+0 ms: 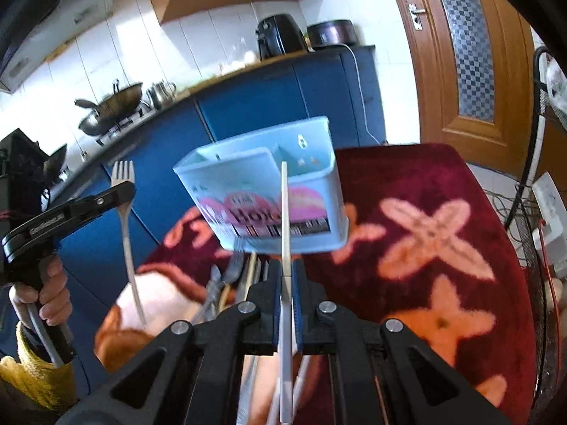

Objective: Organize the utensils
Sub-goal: 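Lift the fork and chopstick with both tools and carry them over the blue holder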

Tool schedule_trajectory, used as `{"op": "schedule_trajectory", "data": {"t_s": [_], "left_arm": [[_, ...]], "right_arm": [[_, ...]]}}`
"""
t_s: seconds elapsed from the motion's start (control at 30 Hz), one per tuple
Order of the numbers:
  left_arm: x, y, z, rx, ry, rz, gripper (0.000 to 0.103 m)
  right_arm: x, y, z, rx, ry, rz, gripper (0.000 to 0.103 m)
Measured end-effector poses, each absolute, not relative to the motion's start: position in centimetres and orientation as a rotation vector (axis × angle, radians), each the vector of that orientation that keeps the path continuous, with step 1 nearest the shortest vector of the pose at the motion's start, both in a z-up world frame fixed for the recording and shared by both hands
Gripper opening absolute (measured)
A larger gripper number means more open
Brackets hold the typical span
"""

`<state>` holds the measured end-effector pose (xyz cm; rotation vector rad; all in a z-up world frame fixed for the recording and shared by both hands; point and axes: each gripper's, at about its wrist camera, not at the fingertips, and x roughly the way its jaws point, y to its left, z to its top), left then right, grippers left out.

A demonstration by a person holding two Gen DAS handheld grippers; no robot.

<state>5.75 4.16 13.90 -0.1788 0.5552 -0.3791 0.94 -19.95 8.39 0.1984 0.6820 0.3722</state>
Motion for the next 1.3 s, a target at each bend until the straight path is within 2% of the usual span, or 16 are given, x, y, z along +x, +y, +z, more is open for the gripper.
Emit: {"op": "schedule_trajectory", "data": {"t_s": [0.33, 0.63, 1.0, 1.3], "left_arm": [[10.2, 3.6, 19.6, -0.144, 0.379, -0.279, 0.003], [14.8, 2.3, 21.1, -0.095, 0.317, -0.210, 0.003], [17.8, 1.2, 18.7, -0.089, 0.341, -0.180, 0.003], [17.9, 0.8, 15.8, -0.067, 0.362, -0.168, 0.003]], "right_arm": [[3.6, -20.6, 10.8, 0.220, 0.579, 0.396, 0.007], [7.4, -20.9, 12.5, 0.246, 0.471, 0.379, 0.007], [12.8, -19.3, 13.6, 0.222, 0.308, 0.324, 0.007], [14.5, -17.0, 11.2, 0.118, 0.222, 0.279, 0.007]]}}
